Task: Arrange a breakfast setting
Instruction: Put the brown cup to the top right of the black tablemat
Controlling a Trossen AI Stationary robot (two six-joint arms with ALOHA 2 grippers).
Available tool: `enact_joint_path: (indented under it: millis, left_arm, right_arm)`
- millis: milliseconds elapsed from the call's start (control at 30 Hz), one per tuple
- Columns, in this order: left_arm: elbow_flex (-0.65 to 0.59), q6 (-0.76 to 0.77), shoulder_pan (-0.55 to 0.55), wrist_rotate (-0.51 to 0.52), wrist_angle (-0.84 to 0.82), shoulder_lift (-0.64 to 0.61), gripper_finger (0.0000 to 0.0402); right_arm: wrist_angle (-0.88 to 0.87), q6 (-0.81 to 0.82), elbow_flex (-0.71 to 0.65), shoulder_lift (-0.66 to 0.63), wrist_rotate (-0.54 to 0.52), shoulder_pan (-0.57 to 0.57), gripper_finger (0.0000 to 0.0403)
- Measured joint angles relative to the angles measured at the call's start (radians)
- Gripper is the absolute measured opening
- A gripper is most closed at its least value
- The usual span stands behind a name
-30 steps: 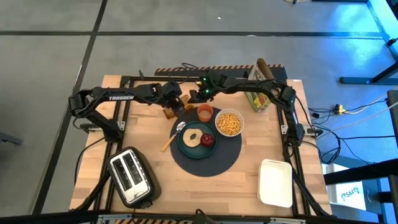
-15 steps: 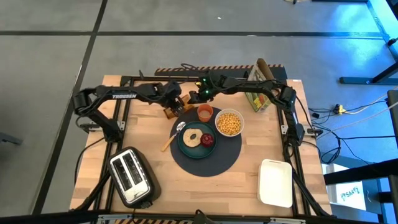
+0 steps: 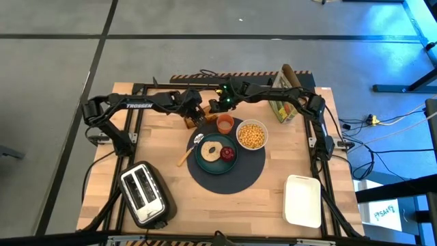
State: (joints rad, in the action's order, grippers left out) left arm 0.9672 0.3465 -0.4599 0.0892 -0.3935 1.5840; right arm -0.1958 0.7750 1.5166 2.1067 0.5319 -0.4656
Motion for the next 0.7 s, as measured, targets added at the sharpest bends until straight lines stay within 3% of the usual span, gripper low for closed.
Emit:
enact_joint_path:
  millis: [133, 300, 467, 700]
  left_arm:
    - [0.000, -0.013, 0.000, -0.002, -0.006, -0.005, 0.0160]
    - [0.000, -0.016, -0.002, 0.002, -0.002, -0.015, 0.0160]
    - [-0.003, -0.090, -0.025, -0.001, -0.041, -0.097, 0.0160]
    - [-0.003, -0.278, -0.056, -0.032, -0.043, -0.302, 0.0161]
  right_arm:
    - [0.020, -0.014, 0.000, -0.002, 0.035, -0.003, 0.0015]
    - [0.037, -0.025, 0.000, -0.005, 0.025, -0.002, 0.0024]
    - [0.033, -0.083, 0.063, -0.011, 0.008, 0.004, 0.0005]
    - [-0.193, -0.335, 0.259, -0.010, -0.121, 0.043, 0.0000]
